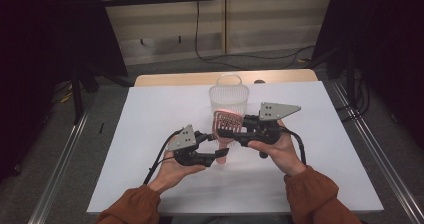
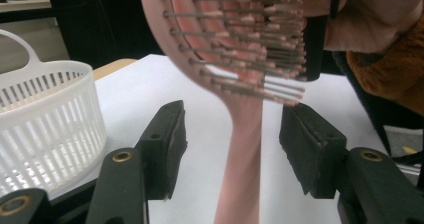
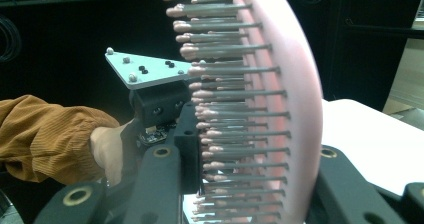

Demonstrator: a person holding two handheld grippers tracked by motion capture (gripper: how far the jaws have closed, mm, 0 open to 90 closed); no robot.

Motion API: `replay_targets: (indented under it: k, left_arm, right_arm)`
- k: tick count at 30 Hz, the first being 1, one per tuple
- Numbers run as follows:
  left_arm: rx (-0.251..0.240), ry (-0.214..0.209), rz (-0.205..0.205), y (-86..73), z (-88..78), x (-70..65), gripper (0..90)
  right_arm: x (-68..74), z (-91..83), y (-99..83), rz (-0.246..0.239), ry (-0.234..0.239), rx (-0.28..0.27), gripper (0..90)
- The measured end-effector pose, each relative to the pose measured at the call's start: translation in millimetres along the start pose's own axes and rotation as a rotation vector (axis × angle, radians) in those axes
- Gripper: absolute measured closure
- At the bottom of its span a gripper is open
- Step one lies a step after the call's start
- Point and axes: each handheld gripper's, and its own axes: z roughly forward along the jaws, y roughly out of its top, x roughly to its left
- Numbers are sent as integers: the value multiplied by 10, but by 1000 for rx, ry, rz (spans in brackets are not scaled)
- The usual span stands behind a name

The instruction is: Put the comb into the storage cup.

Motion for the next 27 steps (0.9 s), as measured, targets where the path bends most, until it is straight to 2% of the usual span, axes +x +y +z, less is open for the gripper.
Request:
replay_targets:
  k: [3,10,13,17,20,23,24,27]
  left_arm:
    - [6,28,-4,-11,-14,16,374]
    - [10,91,-10,2,-56,26,210]
    - [13,105,-22,7,-70,35,143]
    - [3,125,-61,14,-88,53,58]
    - [5,150,-56,20,-116,62,33]
    - [-30,174,-67,3,-158,63,37]
    - [-35,179,-77,-1,-168,65,41]
    - [-35,206,-74,0,-216,75,36]
  right_arm:
    - [-15,-11,-7,-9,-27,-3,645]
    - [-45,-42,-10,3,-59,-1,645]
    - [-56,-64,0,6,-72,-5,645]
    - [-72,-92,7,13,-91,-13,645]
    - [-77,-98,5,11,-115,-13,645]
    - [-75,-108,13,15,-126,-13,645]
    - [-78,-112,15,13,-129,-15,645]
    - [-85,-127,20,17,-142,-16,645]
